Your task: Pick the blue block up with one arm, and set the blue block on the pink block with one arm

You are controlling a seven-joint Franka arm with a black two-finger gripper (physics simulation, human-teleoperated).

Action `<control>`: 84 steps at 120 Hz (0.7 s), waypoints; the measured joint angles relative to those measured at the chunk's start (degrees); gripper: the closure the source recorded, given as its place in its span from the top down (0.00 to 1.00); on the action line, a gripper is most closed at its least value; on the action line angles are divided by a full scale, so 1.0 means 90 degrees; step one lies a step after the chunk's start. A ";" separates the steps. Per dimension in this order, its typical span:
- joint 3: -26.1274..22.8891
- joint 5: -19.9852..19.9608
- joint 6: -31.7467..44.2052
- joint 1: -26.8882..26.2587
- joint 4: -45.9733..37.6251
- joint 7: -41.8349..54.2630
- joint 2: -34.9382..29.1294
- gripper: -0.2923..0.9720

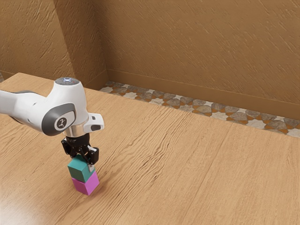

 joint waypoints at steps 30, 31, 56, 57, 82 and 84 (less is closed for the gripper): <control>0.0000 -0.0001 0.0002 0.0000 0.0000 0.0029 0.0023 0.63; 0.0000 -0.0001 0.0002 0.0000 0.0000 0.0031 0.0023 0.64; -0.0015 -0.0007 -0.0022 -0.0014 -0.0091 0.0059 -0.0807 0.72; -0.0016 -0.0008 -0.0024 -0.0013 -0.0096 0.0060 -0.0842 0.72; -0.0043 -0.0011 -0.0112 -0.0047 -0.0080 0.0083 -0.1102 0.75; -0.0045 -0.0011 -0.0125 -0.0048 -0.0075 0.0085 -0.1104 0.75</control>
